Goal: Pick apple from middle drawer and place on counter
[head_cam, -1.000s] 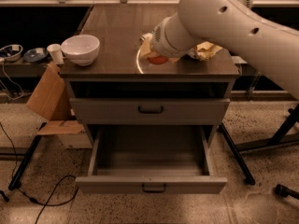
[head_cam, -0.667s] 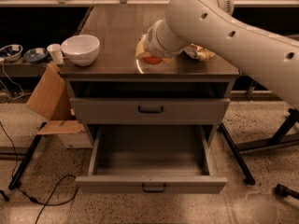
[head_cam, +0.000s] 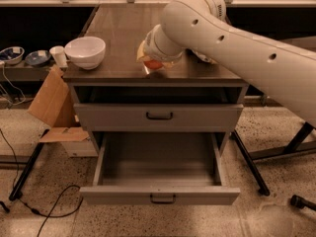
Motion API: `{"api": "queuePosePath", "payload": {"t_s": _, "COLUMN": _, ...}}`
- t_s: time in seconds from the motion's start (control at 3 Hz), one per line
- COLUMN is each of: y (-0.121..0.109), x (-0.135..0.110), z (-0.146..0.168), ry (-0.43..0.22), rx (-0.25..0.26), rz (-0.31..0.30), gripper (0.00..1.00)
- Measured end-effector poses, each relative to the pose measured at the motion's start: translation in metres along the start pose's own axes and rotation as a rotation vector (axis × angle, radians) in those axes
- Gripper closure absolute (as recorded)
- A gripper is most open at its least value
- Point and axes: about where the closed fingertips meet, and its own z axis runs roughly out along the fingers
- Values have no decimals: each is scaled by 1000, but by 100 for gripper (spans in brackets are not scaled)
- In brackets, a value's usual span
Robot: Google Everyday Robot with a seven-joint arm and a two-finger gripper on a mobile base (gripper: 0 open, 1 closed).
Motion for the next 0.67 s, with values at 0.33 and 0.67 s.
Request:
{"api": "queuePosePath", "payload": {"t_s": 0.33, "y": -1, "x": 5, "z": 10, "ry": 20, "rx": -19, "rz": 32, "gripper": 100}}
{"api": "queuePosePath", "payload": {"t_s": 0.67, "y": 0, "x": 8, "z": 16, "ry": 38, "rx": -42, "rz": 67, "gripper": 82}}
